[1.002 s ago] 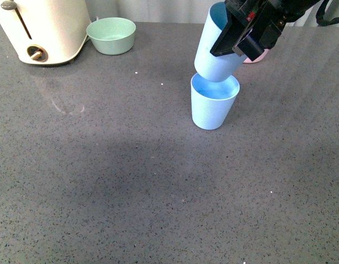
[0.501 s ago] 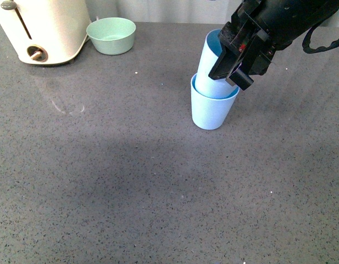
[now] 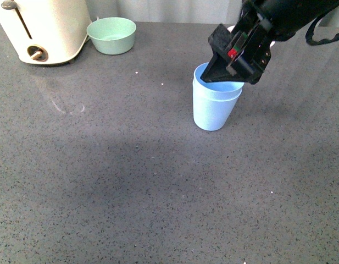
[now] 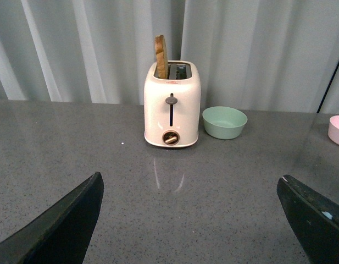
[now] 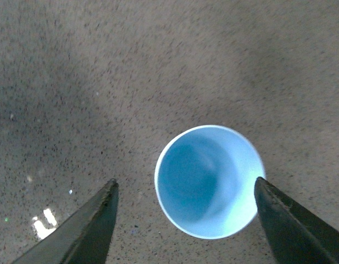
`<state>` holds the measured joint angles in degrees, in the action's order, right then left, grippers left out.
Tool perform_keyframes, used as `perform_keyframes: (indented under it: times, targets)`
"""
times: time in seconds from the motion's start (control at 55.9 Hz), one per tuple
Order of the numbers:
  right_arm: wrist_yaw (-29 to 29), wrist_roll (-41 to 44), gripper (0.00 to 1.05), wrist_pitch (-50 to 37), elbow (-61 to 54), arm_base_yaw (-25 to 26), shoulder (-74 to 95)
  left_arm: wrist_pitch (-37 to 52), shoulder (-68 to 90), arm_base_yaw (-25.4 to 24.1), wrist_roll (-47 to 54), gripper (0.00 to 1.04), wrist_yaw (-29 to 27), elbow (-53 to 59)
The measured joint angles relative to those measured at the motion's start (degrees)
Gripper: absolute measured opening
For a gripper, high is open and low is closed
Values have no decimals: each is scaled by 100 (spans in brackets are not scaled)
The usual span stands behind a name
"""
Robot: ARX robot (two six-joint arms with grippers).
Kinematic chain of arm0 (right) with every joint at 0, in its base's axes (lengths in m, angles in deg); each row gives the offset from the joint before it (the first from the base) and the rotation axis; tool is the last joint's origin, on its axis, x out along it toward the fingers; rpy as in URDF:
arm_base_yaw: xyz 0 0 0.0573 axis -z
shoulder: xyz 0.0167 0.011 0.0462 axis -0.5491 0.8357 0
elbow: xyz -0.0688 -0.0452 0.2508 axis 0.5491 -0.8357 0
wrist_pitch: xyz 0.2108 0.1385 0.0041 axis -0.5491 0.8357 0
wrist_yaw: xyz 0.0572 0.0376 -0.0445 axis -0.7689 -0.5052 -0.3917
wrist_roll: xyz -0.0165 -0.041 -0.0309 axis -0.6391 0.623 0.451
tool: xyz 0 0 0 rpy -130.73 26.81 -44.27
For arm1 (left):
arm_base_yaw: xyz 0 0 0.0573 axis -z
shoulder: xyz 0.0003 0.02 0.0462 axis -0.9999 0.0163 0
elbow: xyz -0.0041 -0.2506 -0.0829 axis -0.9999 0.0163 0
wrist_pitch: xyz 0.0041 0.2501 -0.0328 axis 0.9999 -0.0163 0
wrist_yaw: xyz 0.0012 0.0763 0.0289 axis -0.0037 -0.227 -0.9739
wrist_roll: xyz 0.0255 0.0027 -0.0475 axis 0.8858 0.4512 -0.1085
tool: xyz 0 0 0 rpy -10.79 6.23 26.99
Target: Stack blue cups with both arms
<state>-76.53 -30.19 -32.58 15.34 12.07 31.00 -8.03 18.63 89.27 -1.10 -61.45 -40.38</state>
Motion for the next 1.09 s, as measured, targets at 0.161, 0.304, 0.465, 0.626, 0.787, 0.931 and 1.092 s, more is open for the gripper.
perform_keyframes:
  times: [0.161, 0.304, 0.465, 0.626, 0.787, 0.931, 1.092]
  targets:
    - [-136, -509, 97, -848, -442, 321, -833, 0, 2, 0, 0, 96, 0, 0]
    - [140, -1191, 96, -2159, -1443, 636, -2065, 0, 2, 0, -2, 96, 0, 0]
    - [2527, -2728, 76, -4881, -3163, 577, -3045, 0, 0, 0, 2, 96, 2, 0]
    - [2743, -3429, 46, -5869, -4533, 929, -3650, 0, 0, 0, 2, 96, -4, 2]
    - [2413, -3576, 7, -6109, -5532, 1272, -4369, 0, 0, 0, 2, 96, 0, 0]
    - [2216, -3593, 2, -6129, -6061, 1458, -4881, 0, 0, 0, 2, 96, 0, 2]
    - [2059, -3595, 2, -6033, -6485, 1635, -5412, 0, 0, 0, 2, 96, 0, 2]
